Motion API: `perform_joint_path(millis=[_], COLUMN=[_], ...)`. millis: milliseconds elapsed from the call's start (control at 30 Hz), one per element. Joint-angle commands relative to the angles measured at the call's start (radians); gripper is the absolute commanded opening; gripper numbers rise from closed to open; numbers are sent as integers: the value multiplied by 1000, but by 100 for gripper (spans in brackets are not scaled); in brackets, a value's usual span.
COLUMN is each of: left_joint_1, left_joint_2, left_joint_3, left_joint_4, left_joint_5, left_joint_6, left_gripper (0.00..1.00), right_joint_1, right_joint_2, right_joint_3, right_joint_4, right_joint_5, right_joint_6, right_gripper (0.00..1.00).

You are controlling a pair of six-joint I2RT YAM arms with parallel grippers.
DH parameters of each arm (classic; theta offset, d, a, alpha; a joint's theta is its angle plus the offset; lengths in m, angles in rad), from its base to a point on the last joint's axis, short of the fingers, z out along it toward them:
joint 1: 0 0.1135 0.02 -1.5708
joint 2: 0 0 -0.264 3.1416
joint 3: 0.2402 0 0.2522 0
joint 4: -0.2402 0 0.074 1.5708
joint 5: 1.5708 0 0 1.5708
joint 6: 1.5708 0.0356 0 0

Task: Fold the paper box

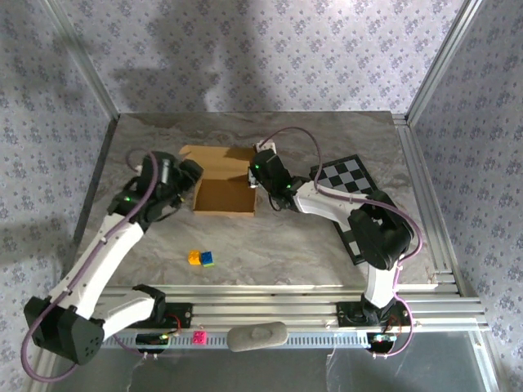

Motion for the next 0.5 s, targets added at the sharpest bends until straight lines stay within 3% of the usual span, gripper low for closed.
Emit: perform_joint_path(millis=[0,100,200,333,467], left_joint_1=[152,247,275,304,316], left_joint_2=[43,201,358,520,705], left_joint_3=[159,289,411,535,711], left_joint_4=[-113,-136,-160,-191,-364], left_joint_5=[37,68,79,194,253], left_joint_6=[140,362,525,615,571], left_gripper=[72,65,63,66,71], right_joint_1=[0,-2,-3,-3,-5], right_joint_2=[-22,-21,-22,-21,-11], right_joint_3=[-18,-17,-10,-5,0], right_joint_4=[21,34,34,35,33], right_joint_5=[-15,-46,-57,-69,-76], right_joint_6=[-51,-90,-141,-206,-237], right_gripper=[0,0,0,0,0])
